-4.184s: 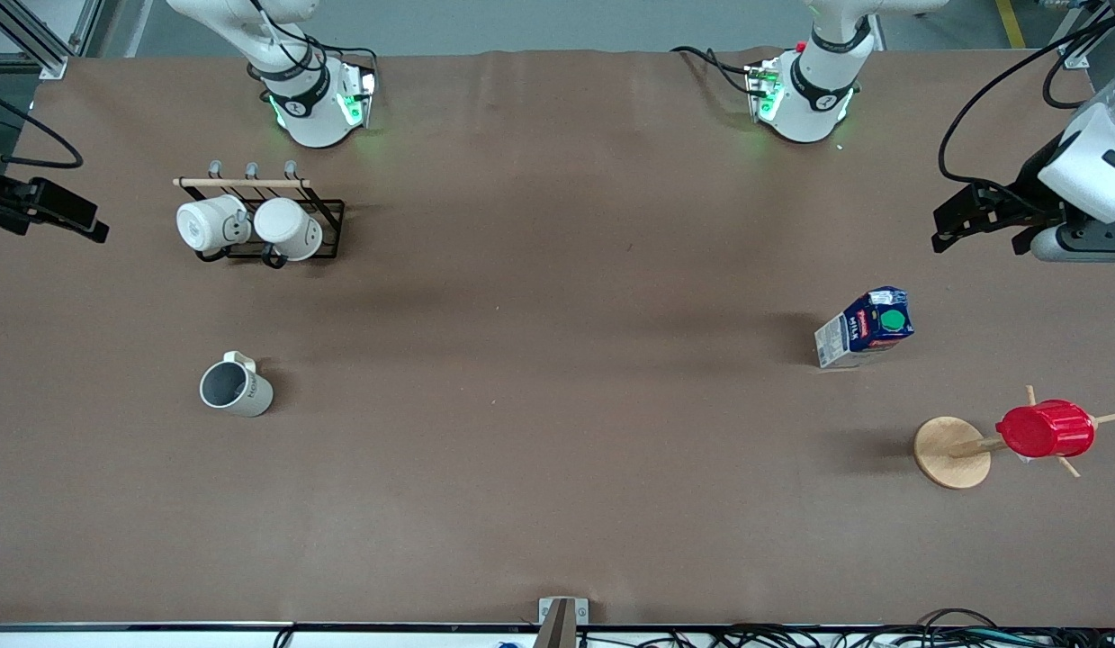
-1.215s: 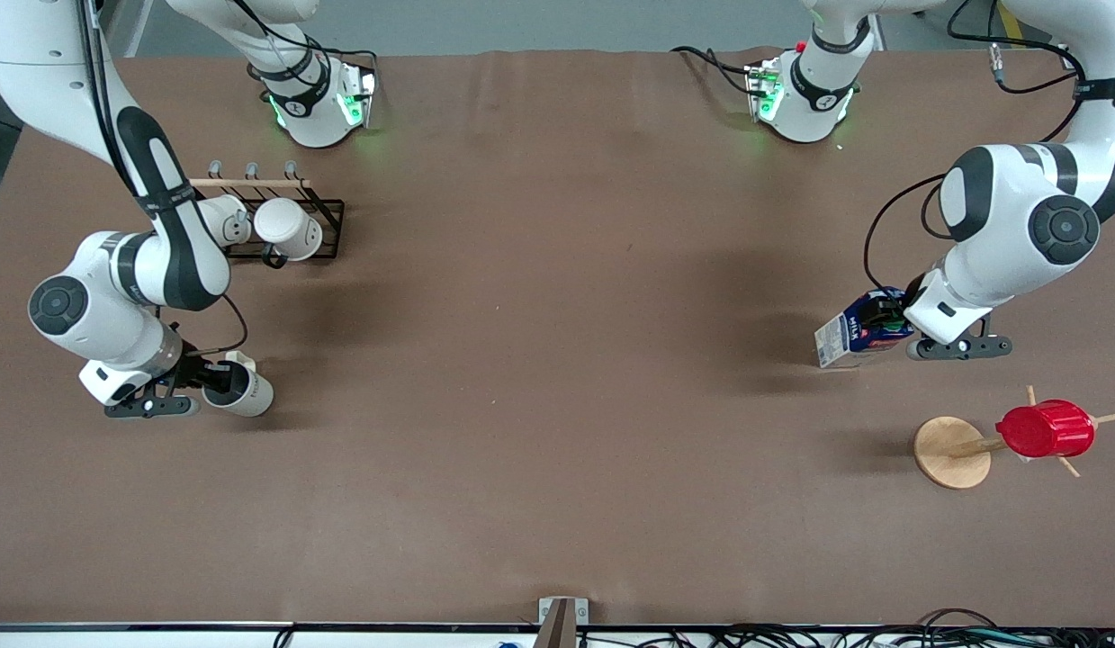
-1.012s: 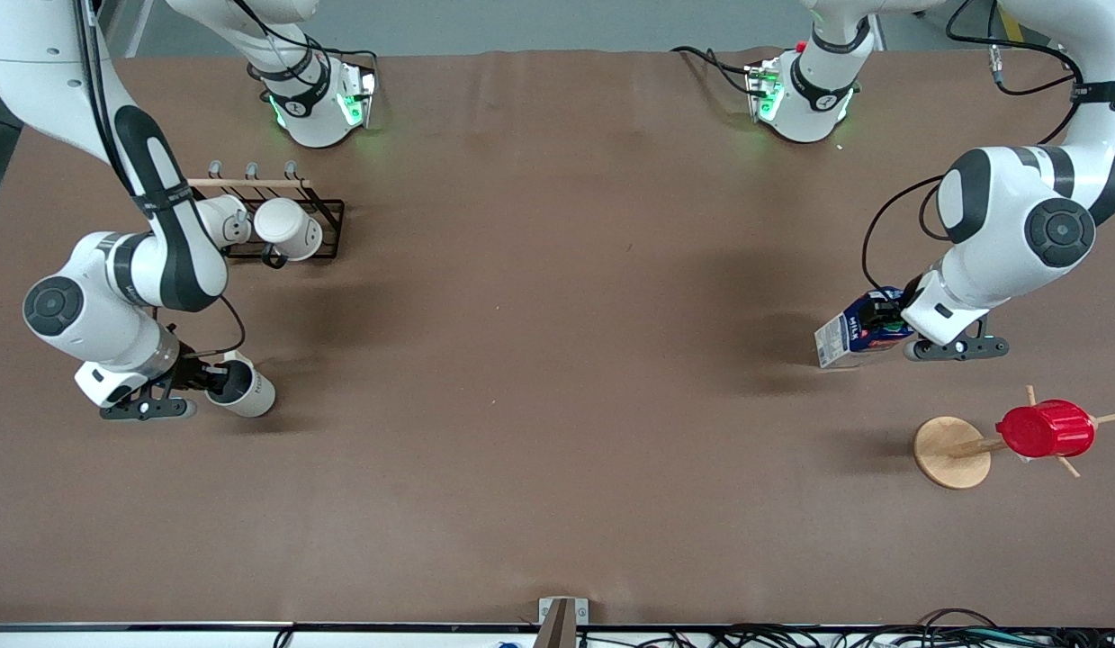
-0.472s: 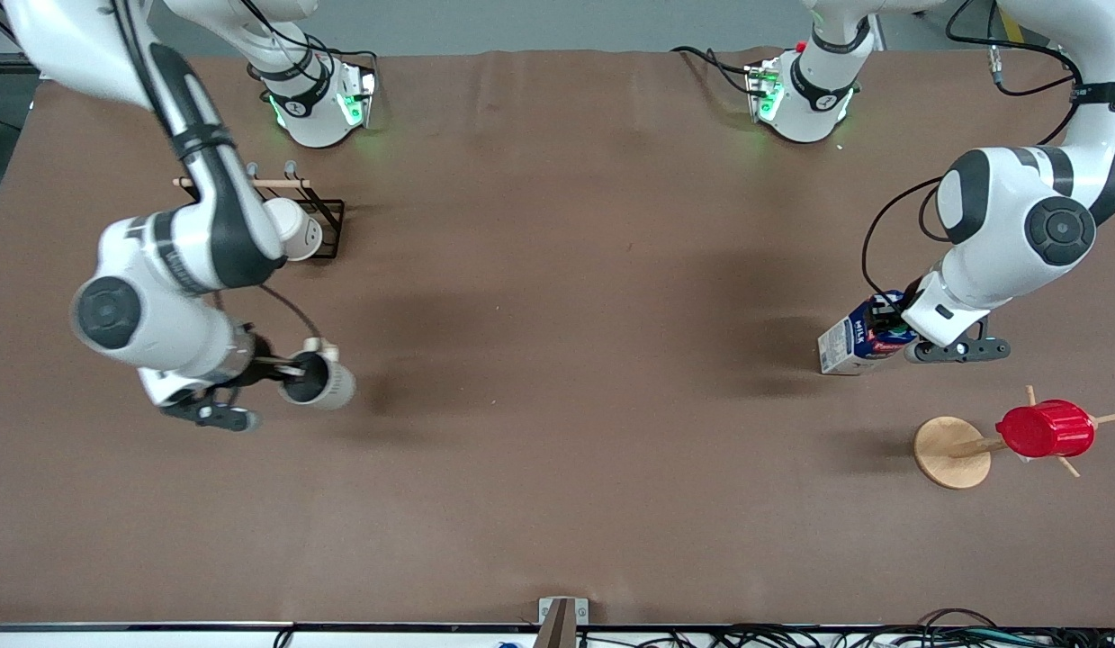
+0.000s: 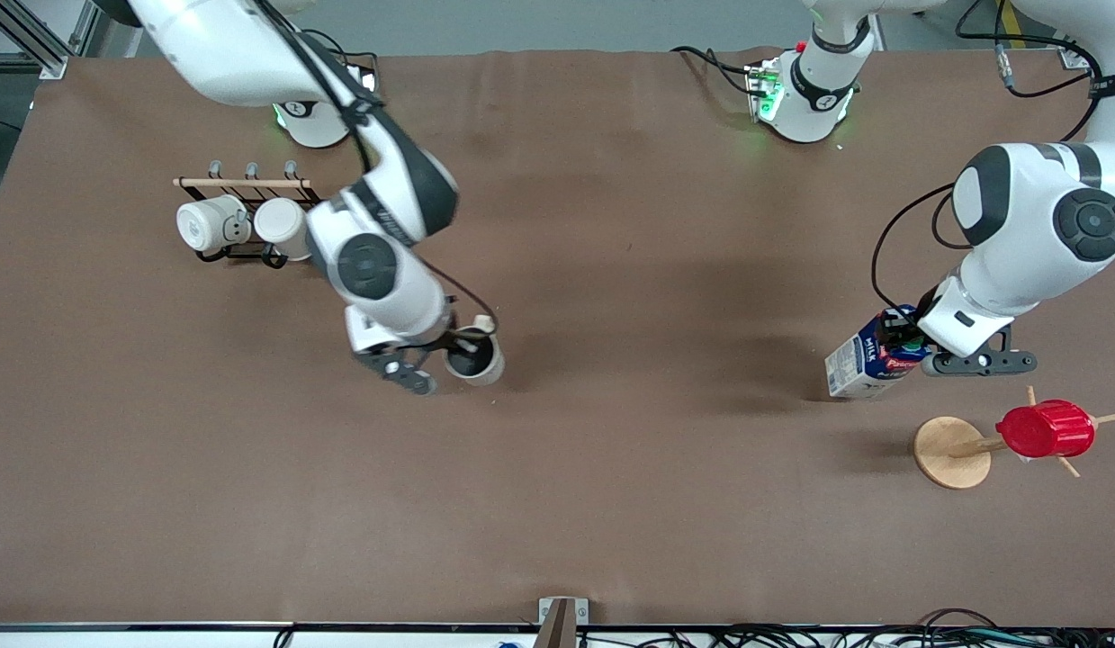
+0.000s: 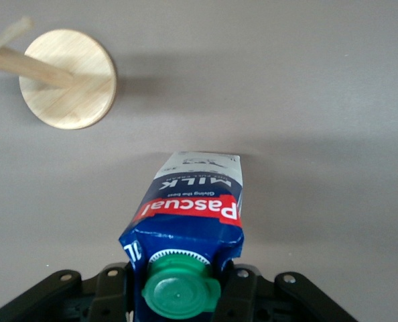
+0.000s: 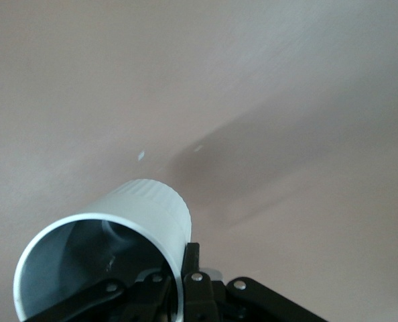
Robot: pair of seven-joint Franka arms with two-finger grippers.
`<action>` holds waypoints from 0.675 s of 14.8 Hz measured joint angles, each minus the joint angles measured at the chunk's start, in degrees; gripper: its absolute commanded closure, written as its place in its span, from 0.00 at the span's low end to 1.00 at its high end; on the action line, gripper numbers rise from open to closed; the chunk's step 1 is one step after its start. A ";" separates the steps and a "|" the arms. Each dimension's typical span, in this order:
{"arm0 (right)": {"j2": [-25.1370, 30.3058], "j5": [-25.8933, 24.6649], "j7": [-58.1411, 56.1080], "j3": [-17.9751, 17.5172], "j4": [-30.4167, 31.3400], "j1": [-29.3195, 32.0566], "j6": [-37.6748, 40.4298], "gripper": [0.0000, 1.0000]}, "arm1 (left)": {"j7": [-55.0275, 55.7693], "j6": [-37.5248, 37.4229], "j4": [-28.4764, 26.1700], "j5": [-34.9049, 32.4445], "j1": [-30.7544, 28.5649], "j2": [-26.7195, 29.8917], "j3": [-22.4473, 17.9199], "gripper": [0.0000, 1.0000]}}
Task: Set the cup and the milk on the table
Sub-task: 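Lift the white mug with the right gripper while the left gripper lifts the milk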
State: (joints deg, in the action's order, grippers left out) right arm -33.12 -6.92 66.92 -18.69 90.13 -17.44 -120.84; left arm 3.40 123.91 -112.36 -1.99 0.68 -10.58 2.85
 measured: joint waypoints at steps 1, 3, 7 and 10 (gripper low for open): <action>-1.62 -0.75 2.90 0.00 -0.77 -1.95 -1.66 1.00 | 0.00 -2.02 2.44 0.00 0.79 -1.05 0.10 0.85; -4.03 -1.98 6.63 0.01 -1.65 -4.84 -4.13 0.99 | 0.01 -5.41 7.61 0.00 2.87 -3.59 0.22 0.85; -5.94 -5.32 9.99 -1.04 -2.15 -6.89 -5.50 0.98 | 3.32 -8.68 16.08 0.00 7.71 -8.80 0.46 0.85; -6.51 -6.67 10.47 -1.75 -2.14 -7.05 -5.75 0.95 | 4.77 -8.91 20.04 0.01 11.90 -12.49 0.55 0.83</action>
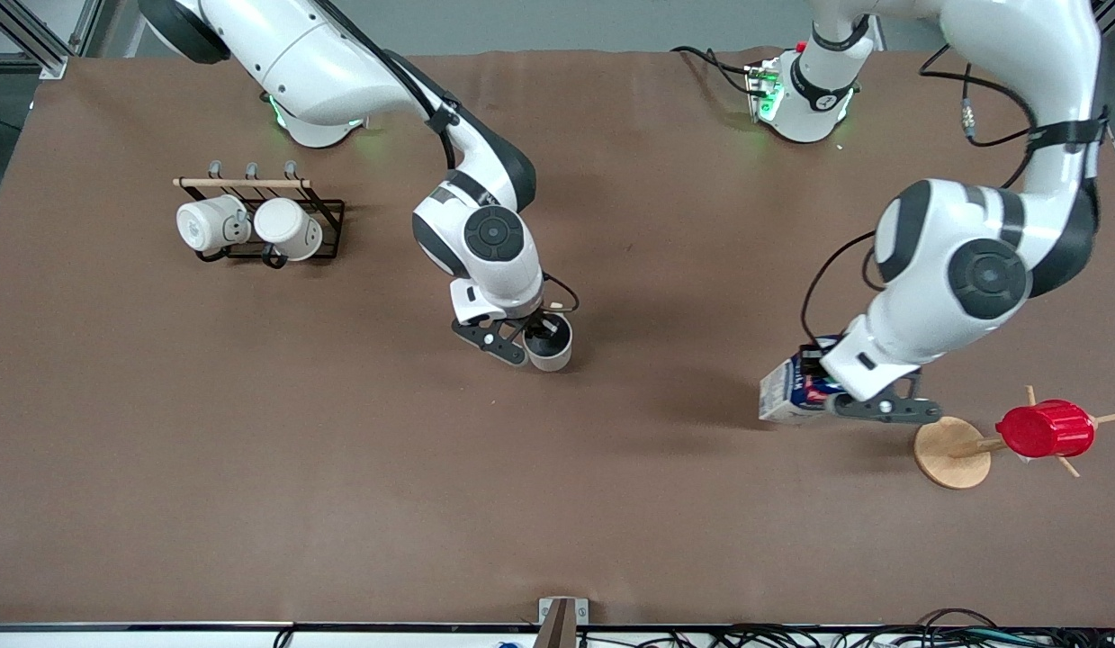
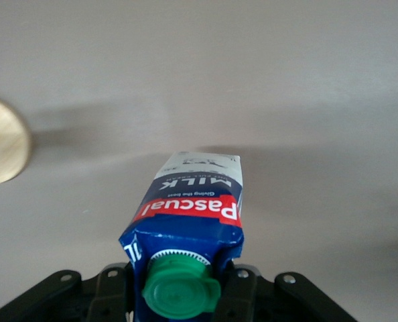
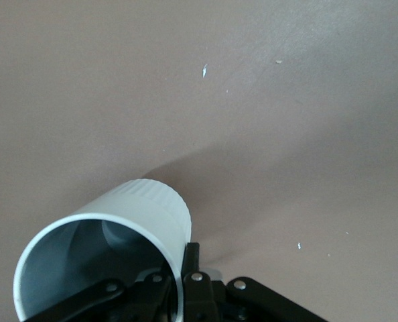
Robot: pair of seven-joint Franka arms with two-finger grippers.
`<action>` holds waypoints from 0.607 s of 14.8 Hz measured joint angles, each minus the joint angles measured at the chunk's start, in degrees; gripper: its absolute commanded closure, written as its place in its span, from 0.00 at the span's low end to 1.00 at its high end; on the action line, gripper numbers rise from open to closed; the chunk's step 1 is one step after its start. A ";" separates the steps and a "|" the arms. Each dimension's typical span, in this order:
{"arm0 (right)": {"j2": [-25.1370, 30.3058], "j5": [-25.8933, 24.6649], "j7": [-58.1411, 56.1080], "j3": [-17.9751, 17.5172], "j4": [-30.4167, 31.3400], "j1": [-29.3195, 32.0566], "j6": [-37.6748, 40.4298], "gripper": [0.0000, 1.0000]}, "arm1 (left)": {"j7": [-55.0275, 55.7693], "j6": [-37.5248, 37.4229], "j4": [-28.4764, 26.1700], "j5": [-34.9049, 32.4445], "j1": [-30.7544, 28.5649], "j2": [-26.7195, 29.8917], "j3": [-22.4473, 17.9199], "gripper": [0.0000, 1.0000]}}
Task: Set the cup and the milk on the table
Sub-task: 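Lift the white mug with the right gripper while the left gripper lifts the milk, then carry the mug and milk toward the table centre with both grippers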
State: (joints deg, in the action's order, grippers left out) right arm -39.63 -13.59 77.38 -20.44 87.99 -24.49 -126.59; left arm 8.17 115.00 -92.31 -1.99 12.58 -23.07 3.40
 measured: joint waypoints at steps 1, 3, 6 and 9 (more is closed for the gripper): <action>-0.16 -0.06 0.00 0.00 0.02 0.01 -0.15 0.95 | 0.50 0.00 1.17 0.01 1.57 -1.22 0.03 0.83; -0.72 -0.12 0.14 0.00 0.05 0.00 -1.33 0.91 | 3.82 -0.03 3.32 0.01 5.10 -3.49 0.08 0.85; -1.98 -1.75 1.06 0.00 0.18 0.00 -1.98 0.72 | 10.70 -0.30 5.23 0.01 9.46 -5.31 0.17 0.86; -2.63 -2.26 1.26 0.00 0.19 0.01 -2.28 0.14 | 16.93 -1.05 6.43 0.01 13.28 -5.96 0.17 0.86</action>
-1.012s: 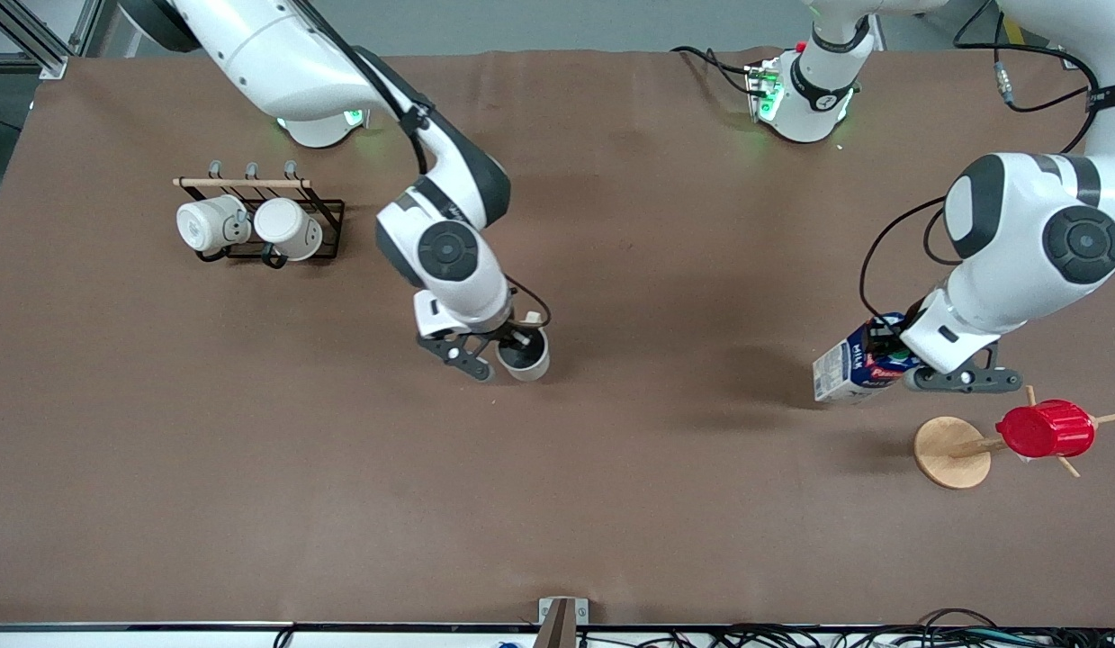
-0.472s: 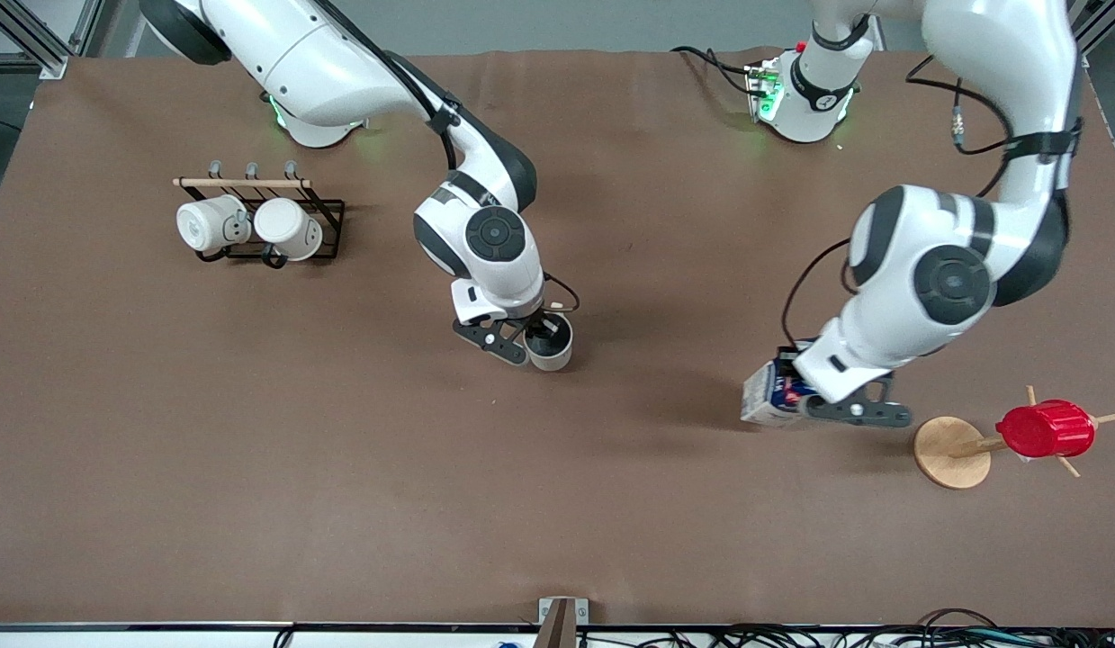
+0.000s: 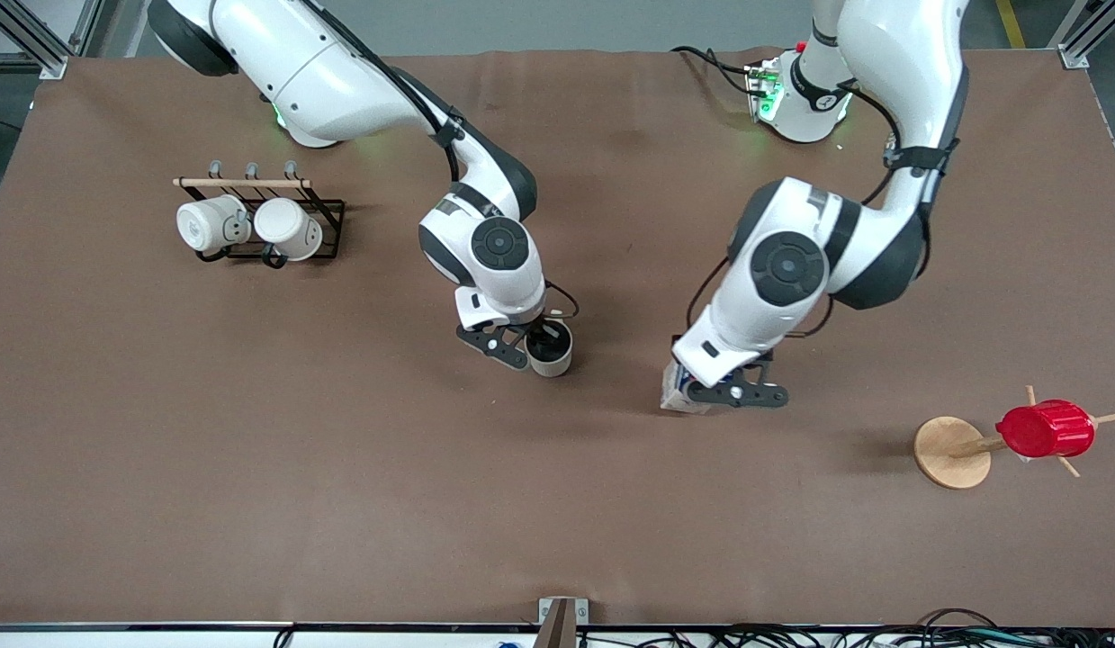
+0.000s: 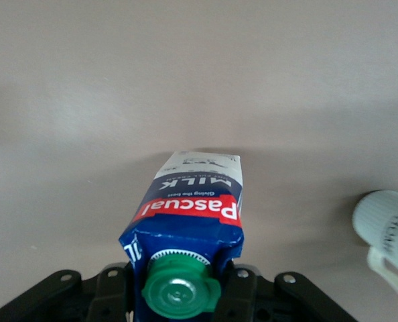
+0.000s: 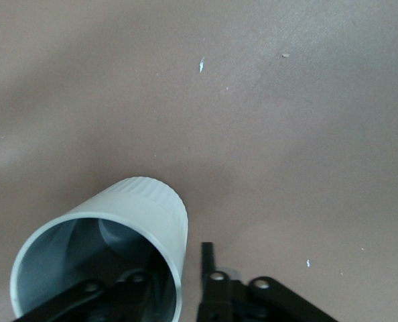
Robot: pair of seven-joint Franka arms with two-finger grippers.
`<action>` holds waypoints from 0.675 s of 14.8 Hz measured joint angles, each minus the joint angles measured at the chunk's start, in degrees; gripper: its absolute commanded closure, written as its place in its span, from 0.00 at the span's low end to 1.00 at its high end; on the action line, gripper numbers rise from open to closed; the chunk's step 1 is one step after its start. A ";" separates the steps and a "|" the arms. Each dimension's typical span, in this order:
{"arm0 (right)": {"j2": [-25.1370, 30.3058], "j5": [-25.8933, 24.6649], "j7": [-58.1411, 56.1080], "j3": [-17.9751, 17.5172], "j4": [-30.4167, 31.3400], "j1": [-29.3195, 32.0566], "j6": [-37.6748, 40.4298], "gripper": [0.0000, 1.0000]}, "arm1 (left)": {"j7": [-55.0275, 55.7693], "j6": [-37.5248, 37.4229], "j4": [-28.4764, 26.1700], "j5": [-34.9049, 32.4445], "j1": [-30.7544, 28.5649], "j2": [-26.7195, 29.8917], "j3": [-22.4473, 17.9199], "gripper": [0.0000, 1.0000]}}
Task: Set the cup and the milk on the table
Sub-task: 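Carry the mug and milk toward the table centre with both grippers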
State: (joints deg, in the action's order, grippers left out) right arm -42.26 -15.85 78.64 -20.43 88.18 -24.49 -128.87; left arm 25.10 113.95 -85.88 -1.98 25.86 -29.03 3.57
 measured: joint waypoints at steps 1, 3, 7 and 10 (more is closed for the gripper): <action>0.01 -0.01 0.11 0.00 -0.05 0.01 0.00 0.00 | 1.95 -0.42 0.65 0.00 1.14 -0.37 0.00 0.86; 0.24 -0.04 0.28 -0.34 -0.63 0.31 0.04 0.00 | 5.40 -1.46 2.48 0.00 3.22 -1.75 0.01 0.86; 6.48 -0.44 -0.27 -3.83 -2.74 5.97 8.21 0.00 | 10.64 -1.72 3.87 0.00 6.45 -3.47 0.01 0.86; 17.13 -0.65 -8.75 -4.68 -3.39 13.23 19.58 0.00 | 12.45 -1.82 3.86 0.00 8.26 -3.77 0.00 0.86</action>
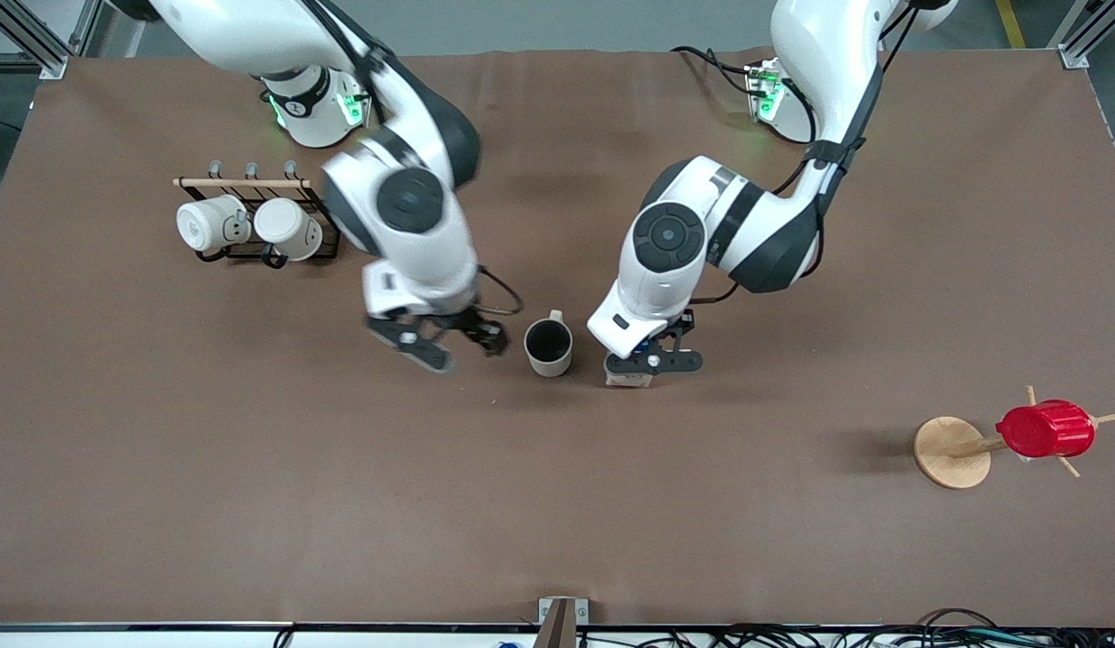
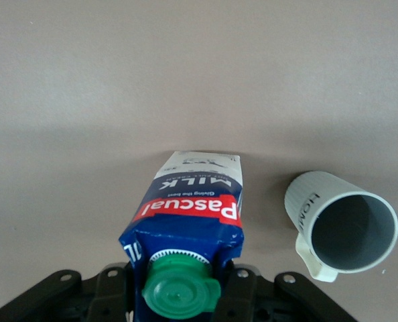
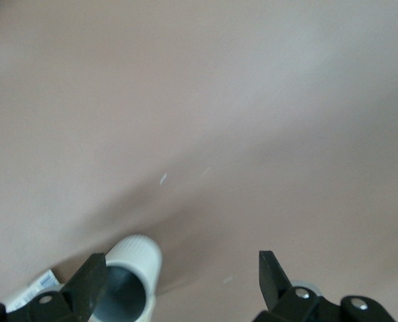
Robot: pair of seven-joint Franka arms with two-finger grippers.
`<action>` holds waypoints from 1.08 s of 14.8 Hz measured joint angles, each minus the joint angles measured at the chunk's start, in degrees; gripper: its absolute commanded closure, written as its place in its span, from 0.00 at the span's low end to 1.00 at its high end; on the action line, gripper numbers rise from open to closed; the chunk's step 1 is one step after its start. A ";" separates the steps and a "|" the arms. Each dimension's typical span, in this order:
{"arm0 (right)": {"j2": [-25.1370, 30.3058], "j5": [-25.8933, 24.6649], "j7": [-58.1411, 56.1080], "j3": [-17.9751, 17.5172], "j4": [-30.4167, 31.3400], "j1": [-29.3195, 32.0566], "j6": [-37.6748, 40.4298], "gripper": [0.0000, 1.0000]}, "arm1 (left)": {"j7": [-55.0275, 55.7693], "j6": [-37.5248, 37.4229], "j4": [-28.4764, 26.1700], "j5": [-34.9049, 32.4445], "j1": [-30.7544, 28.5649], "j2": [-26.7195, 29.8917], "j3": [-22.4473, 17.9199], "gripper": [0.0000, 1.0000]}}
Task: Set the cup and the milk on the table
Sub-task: 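Carry the mug and milk toward the table centre with both grippers, then set the milk carton down beside the white mug with the left gripper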
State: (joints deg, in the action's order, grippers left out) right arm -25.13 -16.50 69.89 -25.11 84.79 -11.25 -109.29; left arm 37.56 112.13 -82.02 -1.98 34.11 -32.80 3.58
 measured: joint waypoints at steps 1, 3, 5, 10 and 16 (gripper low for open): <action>3.54 0.01 -5.10 0.09 -0.04 2.94 3.01 0.00 | 0.12 -0.02 0.00 0.00 0.14 -0.01 0.00 0.86; 9.64 0.77 -16.60 2.64 -0.01 7.39 8.21 0.00 | 0.13 -0.07 0.00 0.00 0.14 -0.03 -0.04 0.86; 14.62 5.15 -30.09 10.81 0.08 8.22 11.14 0.00 | 0.13 -0.08 -0.02 0.00 0.30 -0.14 -0.02 0.86; 23.55 10.42 -56.27 26.23 0.23 8.99 20.12 0.00 | 0.13 0.10 0.00 0.00 0.91 -2.19 0.01 0.85; 26.58 13.90 -64.85 27.26 0.25 13.57 24.56 0.00 | -0.47 0.21 0.35 0.00 2.91 -2.53 0.11 0.85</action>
State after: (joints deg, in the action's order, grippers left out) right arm 1.45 -2.61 5.04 2.14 85.04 2.32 -84.72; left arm 37.09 112.34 -81.67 -1.98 37.02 -35.33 3.68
